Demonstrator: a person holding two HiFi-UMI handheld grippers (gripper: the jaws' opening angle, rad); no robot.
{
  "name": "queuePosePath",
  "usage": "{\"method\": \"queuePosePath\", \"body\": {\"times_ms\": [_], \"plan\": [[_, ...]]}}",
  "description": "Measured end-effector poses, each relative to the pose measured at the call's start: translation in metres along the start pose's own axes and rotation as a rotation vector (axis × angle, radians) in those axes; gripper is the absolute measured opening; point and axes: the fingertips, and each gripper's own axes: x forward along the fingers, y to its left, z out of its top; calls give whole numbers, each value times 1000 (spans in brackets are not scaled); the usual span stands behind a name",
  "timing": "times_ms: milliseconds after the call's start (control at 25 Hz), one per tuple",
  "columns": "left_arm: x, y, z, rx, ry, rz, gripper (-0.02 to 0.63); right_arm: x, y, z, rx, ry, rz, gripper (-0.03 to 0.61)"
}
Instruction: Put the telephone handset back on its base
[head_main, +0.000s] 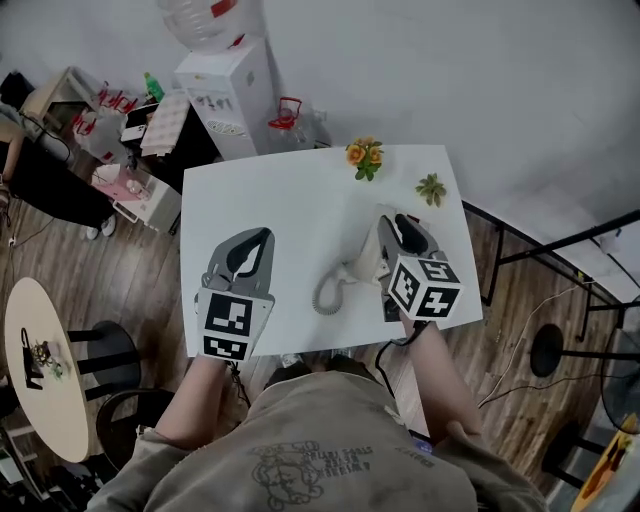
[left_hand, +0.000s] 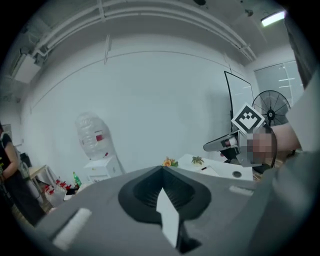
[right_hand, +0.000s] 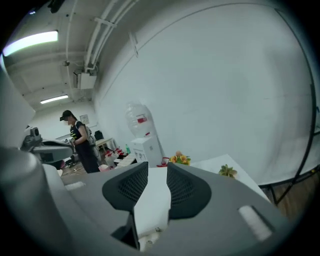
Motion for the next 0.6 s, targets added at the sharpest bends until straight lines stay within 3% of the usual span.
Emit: {"method": "queuePosePath", "body": {"times_ms": [160, 440, 600], "plan": [[-19, -1, 42, 30, -98, 10, 1, -35, 22, 39, -82, -87, 71, 120], [-56, -10, 105, 74, -277, -7, 1, -105, 59, 94, -273, -241, 121, 66], [-76, -10, 124, 54, -331, 21, 1, -139, 74, 114, -290, -308, 155, 55]]}}
